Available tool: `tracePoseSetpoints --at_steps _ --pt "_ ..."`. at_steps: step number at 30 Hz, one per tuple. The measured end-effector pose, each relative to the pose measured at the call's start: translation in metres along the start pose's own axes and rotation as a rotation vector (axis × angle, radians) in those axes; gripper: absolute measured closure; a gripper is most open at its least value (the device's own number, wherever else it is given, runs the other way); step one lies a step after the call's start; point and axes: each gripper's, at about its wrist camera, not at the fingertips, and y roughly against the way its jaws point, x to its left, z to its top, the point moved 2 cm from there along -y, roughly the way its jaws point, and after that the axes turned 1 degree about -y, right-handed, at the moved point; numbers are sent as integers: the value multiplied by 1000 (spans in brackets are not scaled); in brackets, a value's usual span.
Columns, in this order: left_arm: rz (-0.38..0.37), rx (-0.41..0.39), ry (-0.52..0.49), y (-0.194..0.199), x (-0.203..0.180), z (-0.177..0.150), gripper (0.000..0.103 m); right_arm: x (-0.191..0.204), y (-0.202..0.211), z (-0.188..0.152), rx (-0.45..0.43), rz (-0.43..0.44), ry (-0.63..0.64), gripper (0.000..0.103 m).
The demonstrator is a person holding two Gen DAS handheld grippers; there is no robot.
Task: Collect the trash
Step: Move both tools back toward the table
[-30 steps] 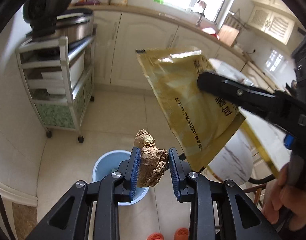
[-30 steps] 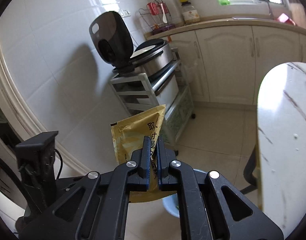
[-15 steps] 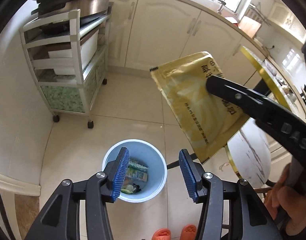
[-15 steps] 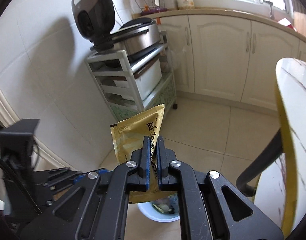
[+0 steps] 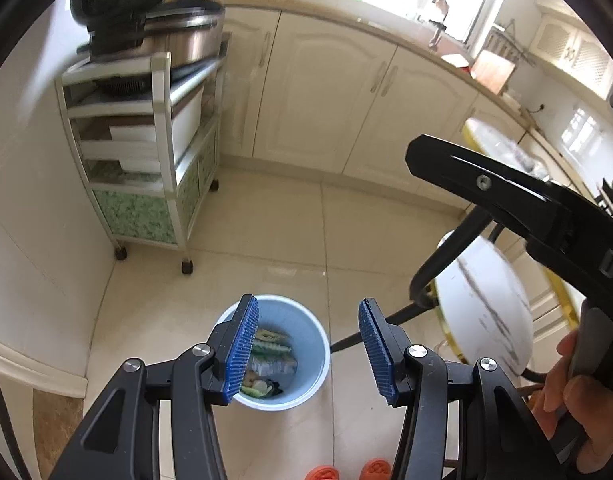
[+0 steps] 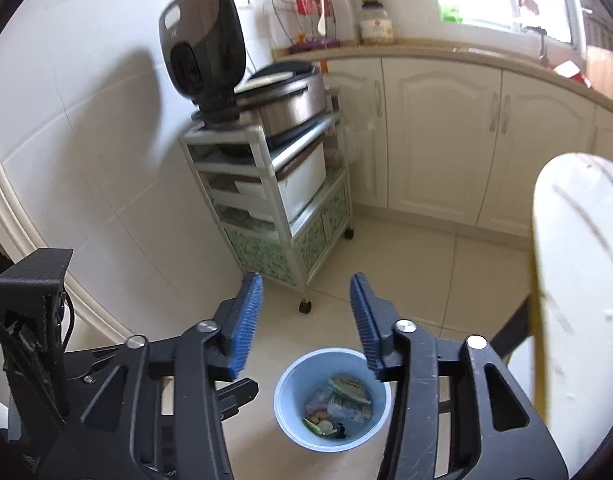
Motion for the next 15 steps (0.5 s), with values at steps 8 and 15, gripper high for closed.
tracePoseSetpoints --at_steps 8,15 --pt "-12 -170 -117 71 -59 10 37 -28 102 21 -118 -8 -53 20" --pt "-88 -221 -280 74 -157 28 14 -105 195 32 -177 -161 -88 7"
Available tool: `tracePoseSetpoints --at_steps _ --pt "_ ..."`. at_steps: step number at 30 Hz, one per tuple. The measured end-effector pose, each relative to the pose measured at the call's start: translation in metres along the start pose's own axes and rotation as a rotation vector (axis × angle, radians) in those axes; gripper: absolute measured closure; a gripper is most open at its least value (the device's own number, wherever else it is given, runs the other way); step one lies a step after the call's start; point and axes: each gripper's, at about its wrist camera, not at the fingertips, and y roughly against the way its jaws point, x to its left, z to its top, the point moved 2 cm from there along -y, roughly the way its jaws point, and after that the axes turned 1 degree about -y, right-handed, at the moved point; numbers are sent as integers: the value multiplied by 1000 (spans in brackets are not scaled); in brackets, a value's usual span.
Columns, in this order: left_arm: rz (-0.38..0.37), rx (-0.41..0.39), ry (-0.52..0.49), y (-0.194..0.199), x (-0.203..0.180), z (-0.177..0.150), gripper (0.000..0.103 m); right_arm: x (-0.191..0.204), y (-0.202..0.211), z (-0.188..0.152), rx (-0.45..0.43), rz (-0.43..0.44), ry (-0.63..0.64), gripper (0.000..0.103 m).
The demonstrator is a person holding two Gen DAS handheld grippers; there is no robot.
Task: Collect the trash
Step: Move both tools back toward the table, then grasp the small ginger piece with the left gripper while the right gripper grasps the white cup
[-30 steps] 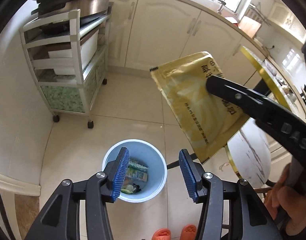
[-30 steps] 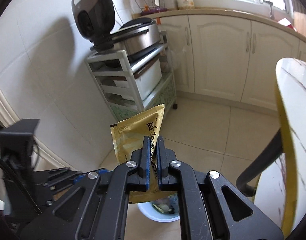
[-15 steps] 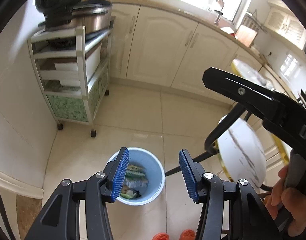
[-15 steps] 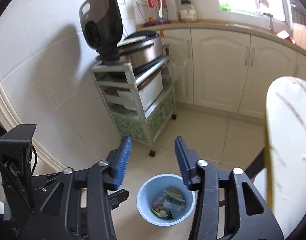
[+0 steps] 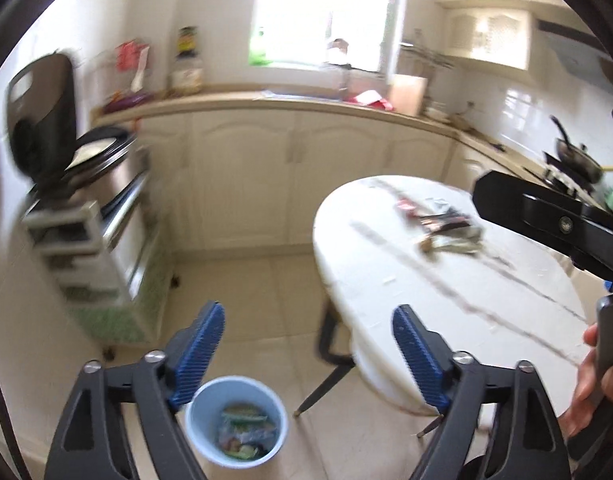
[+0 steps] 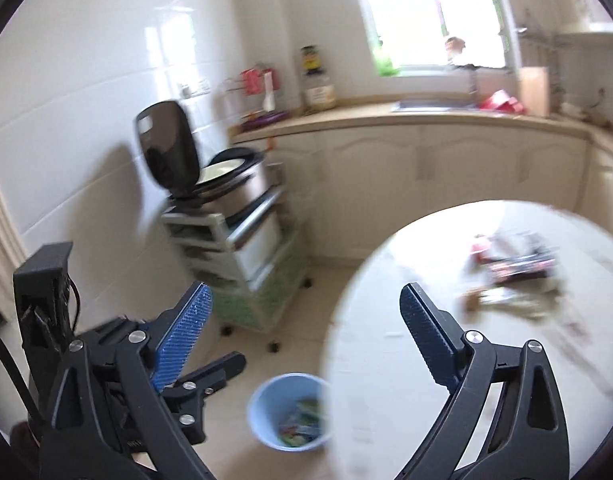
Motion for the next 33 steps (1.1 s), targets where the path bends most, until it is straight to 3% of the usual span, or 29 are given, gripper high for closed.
tracePoseSetpoints --at_steps 4,8,14,16,17,19,26,27,28,33 --pt "-58 34 -84 -39 -48 23 11 -60 27 6 0 -117 -2 4" --pt "-104 119 -120 -81 -88 31 11 -120 36 5 33 -266 30 2" --pt "-105 201 -143 -148 -116 53 13 -191 27 -5 117 -342 14 2" --pt "-87 224 -151 -175 -119 65 15 -207 17 -10 152 -333 2 2" --pt "-83 231 -148 -185 -119 71 17 -214 13 -14 165 -328 -7 2" --pt "-85 258 -140 -205 -122 77 32 -225 3 -19 191 -317 -19 3" --pt "-77 266 -168 -247 -125 91 51 -243 -32 -26 249 -297 -28 3" --pt "-85 265 -177 -248 -125 91 63 -245 -38 -25 254 -287 -36 3" --pt "-90 260 -180 -251 -124 91 82 -247 -43 -23 257 -281 -42 3" --pt "-100 246 -188 -249 -121 86 82 -254 -74 -18 298 -266 -45 5"
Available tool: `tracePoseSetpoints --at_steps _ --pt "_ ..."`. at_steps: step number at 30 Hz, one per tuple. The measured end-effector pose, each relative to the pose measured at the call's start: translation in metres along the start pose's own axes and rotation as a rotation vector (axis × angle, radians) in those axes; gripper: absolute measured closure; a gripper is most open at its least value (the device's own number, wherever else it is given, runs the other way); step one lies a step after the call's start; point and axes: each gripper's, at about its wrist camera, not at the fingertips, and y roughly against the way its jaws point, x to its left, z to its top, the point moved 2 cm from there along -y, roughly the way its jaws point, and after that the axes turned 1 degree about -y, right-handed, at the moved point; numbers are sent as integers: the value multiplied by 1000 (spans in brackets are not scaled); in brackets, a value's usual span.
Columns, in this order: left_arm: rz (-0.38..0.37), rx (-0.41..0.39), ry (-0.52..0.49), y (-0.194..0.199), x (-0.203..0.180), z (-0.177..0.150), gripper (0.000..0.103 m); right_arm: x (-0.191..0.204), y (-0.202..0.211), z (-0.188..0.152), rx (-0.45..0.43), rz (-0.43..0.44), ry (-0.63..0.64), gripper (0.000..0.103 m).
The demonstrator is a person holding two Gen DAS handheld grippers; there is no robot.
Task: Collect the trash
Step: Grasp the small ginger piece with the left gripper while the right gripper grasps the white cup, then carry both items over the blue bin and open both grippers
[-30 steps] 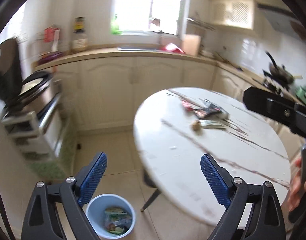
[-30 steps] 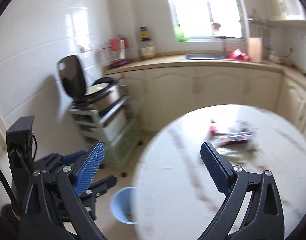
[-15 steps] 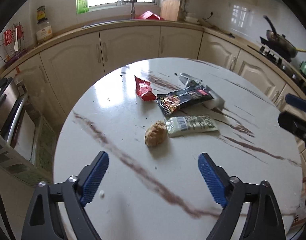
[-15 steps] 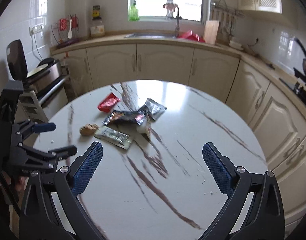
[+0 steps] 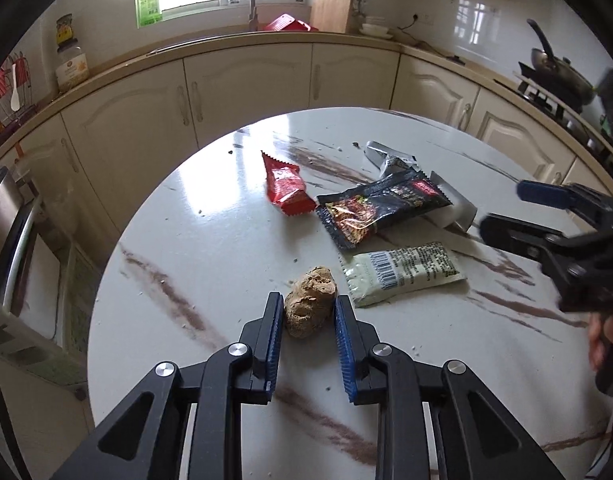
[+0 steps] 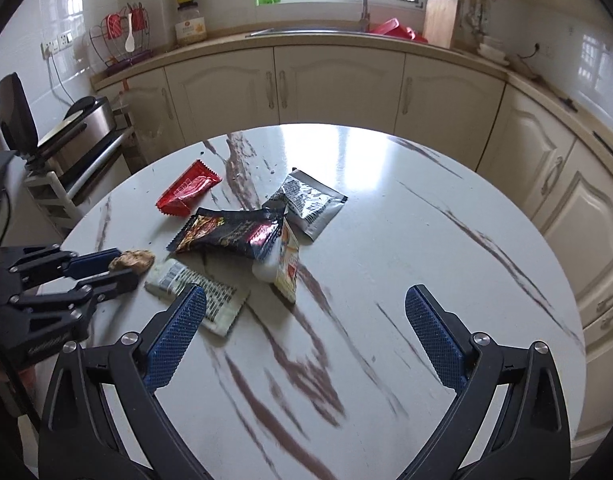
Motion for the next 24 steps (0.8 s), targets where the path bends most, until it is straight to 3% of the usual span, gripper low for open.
tracePoseSetpoints --at_steps 4,6,8,10,11,19,24 --pt "7 -23 -12 13 3 -12 82 1 -24 7 52 13 -12 20" --pt "0 -29 -16 23 7 -20 82 4 -33 7 71 10 -4 35" --pt "2 -37 -18 33 10 -27 82 7 -37 7 80 1 12 39" --pt "-7 -42 -16 41 10 -31 82 10 -36 8 71 -7 34 56" --pt "-5 -47 -15 45 10 -34 82 11 -34 8 70 4 35 78" --pt "-37 -78 -21 85 2 -53 82 6 7 -12 52 36 -8 82" --pt "-73 -122 -10 122 -7 -69 82 8 61 -27 -31 65 -45 82"
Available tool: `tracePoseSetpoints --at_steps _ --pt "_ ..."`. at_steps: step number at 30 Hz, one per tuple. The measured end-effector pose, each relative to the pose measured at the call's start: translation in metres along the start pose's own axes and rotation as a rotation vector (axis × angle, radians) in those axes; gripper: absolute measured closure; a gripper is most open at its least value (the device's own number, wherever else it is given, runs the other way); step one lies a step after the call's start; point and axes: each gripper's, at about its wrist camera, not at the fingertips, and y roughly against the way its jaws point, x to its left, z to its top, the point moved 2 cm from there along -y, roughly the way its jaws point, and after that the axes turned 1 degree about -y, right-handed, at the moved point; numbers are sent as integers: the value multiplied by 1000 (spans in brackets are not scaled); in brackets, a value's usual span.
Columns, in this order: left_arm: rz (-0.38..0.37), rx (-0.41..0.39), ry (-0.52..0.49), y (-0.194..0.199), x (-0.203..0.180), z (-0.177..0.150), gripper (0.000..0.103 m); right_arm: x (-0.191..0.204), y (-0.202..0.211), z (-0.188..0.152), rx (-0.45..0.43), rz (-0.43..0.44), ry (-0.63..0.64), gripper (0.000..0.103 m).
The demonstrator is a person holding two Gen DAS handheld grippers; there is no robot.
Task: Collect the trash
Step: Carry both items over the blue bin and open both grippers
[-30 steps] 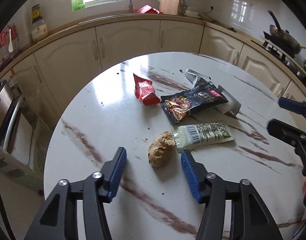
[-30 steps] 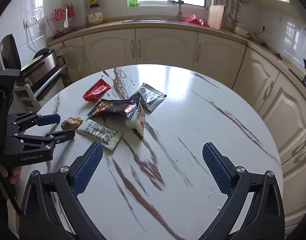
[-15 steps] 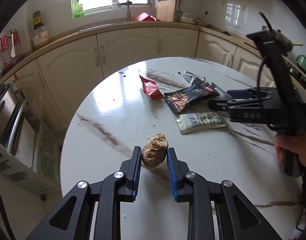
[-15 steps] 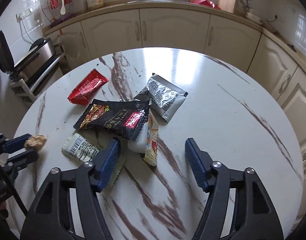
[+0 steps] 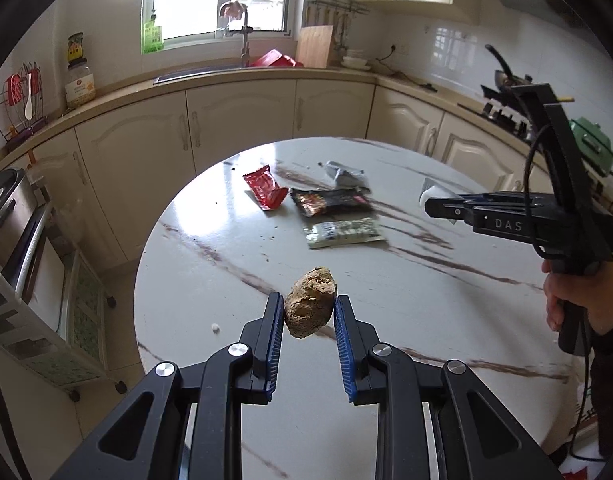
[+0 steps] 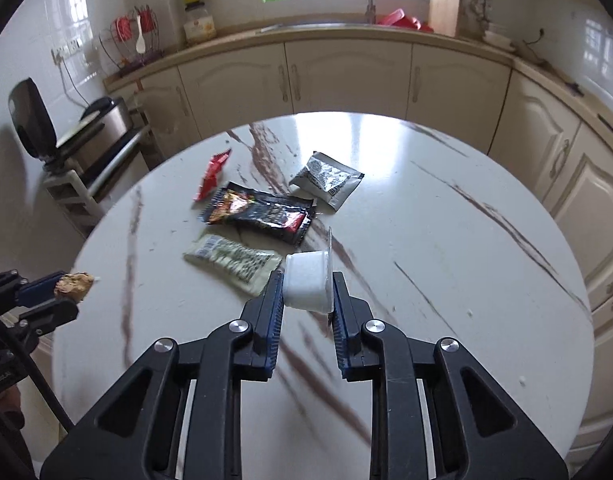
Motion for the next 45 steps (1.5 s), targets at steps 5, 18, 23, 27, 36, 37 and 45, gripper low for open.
tracePoseSetpoints --at_steps 5,18,23,27,36,37,45 --pt "-23 -55 23 50 1 -26 82 39 50 -12 -71 90 18 82" --pt "95 -73 176 156 90 -142 82 242 68 -58 -57 483 144 82" --pt "169 -18 263 169 134 -194 82 309 28 -80 23 558 177 82" --pt "196 38 328 159 157 -220 82 346 -13 -94 75 531 219 82" --pt "171 178 427 95 200 -244 82 361 -96 -108 173 440 251 82" --pt "169 187 429 88 202 -242 82 360 -103 -108 179 430 251 82" --pt "195 237 442 48 223 -221 74 358 -151 -104 221 415 229 82"
